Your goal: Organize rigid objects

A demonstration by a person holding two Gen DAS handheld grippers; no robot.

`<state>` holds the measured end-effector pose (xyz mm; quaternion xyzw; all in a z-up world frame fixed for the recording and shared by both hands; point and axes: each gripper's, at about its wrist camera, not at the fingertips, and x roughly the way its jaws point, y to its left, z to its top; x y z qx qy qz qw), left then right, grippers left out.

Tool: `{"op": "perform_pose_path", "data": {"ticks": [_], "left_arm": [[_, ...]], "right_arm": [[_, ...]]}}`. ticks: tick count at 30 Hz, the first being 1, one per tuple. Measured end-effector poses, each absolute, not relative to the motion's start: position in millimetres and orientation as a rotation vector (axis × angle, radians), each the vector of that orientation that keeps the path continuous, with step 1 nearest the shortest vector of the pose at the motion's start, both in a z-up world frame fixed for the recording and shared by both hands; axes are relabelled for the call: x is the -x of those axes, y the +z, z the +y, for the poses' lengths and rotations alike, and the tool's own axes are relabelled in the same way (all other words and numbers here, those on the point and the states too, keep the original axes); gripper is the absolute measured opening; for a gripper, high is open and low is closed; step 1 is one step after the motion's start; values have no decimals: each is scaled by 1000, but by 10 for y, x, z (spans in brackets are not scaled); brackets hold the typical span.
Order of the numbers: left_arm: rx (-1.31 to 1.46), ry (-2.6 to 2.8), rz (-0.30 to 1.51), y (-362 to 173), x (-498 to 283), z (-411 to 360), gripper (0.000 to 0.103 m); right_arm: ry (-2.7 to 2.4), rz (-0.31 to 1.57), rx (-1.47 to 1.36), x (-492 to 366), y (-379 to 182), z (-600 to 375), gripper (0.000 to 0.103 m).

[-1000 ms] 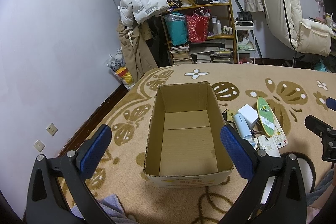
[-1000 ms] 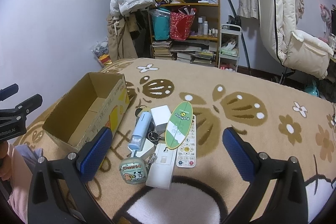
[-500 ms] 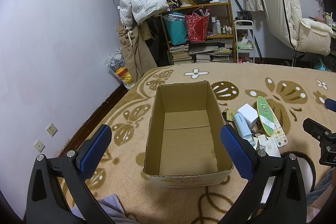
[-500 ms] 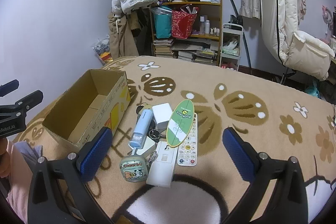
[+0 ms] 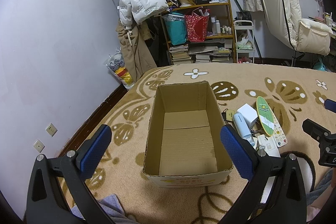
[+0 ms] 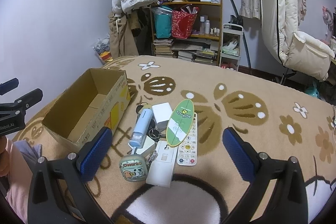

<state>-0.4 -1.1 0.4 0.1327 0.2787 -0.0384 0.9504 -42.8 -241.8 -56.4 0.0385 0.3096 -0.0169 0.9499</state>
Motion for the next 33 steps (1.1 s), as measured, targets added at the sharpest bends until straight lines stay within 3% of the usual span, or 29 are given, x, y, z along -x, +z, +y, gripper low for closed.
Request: {"op": "perform_pose_path", "data": {"ticks": [23,33], "left_arm": [[-265,-92,571,-21,12,-23,102],[-241,-122,688,-80,-260,-20,102]], "right_arm": [[-35,634,-70,377,-575,-2385,103],[-8,667,-105,323,-619,-2416,103]]}}
